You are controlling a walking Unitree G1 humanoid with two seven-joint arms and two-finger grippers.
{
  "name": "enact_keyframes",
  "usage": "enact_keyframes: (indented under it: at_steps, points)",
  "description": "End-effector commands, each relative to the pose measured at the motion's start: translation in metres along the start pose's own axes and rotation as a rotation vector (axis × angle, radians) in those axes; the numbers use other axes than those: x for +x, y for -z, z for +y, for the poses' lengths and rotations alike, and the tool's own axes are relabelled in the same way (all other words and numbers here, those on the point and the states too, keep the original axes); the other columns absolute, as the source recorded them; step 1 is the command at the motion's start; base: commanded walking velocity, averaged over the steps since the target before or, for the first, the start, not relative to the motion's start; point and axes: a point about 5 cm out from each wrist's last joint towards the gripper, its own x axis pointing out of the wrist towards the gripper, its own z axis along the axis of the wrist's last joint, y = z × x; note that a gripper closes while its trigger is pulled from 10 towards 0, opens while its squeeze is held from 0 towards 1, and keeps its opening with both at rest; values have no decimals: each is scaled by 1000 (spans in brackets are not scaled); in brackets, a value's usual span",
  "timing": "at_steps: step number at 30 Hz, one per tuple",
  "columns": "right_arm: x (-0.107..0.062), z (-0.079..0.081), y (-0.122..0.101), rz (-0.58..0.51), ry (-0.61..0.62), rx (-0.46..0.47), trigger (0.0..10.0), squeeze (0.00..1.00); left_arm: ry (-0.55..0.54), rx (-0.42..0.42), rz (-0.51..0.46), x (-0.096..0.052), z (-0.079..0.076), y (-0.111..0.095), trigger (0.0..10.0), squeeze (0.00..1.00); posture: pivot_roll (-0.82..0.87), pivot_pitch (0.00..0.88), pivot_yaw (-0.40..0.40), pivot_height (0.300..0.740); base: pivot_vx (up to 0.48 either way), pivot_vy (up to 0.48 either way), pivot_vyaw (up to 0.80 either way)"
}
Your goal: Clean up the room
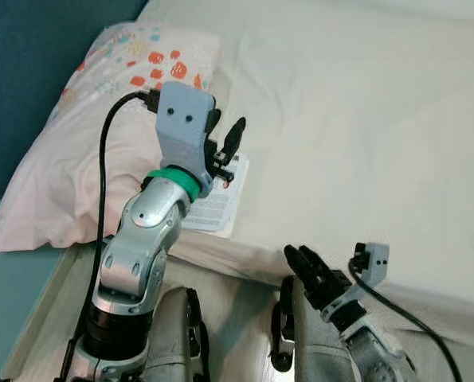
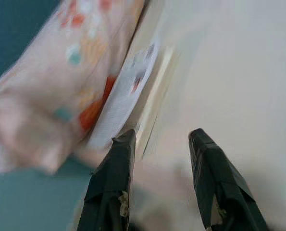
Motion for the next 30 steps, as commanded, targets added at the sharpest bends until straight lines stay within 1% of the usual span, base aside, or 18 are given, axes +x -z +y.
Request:
enact_keyframes:
  at_steps: [1,2,3,4,5,8,9,10,12,19,23,30]
  points:
    - [6,4,-15,-79,48,-82,10000,0,-37,-15,83,-6,10,22,10000,0,-136,137,97,618,0,0,0]
    - [6,4,-15,-79,48,-82,10000,0,-37,-15,83,-6,10,22,10000,0,-136,137,97,618,0,0,0]
    - [15,8,-27,-133,59,-117,10000,0,-63,-37,144,-12,17,37,10000,0,-138,126,97,618,0,0,0]
    - [15,8,-27,-133,59,-117,10000,0,-63,-37,144,-12,17,37,10000,0,-138,126,97,618,0,0,0]
    - [28,13,-47,-183,83,-225,10000,0,-119,-58,232,-24,29,63,10000,0,-129,110,86,618,0,0,0]
    - [32,13,-51,-191,91,-249,10000,0,-137,-58,250,-27,32,68,10000,0,-129,110,86,618,0,0,0]
    - [37,10,-54,-194,109,-292,10000,0,-156,-52,251,-27,34,72,10000,0,-115,95,69,622,0,0,0]
    - [37,10,-54,-194,109,-292,10000,0,-156,-52,251,-27,34,72,10000,0,-115,95,69,622,0,0,0]
    - [42,8,-56,-186,121,-328,10000,0,-163,-48,234,-24,33,72,10000,0,-113,86,63,637,0,0,0]
    - [47,8,-56,-193,126,-334,10000,0,-140,-47,212,-17,26,70,10000,0,-120,70,63,657,0,0,0]
    - [47,6,-53,-188,147,-337,10000,0,-124,-50,204,-13,21,72,10000,0,-126,63,66,681,0,0,0]
    - [48,4,-52,-185,156,-344,10000,0,-118,-56,201,-11,19,74,10000,0,-126,62,64,706,0,0,0]
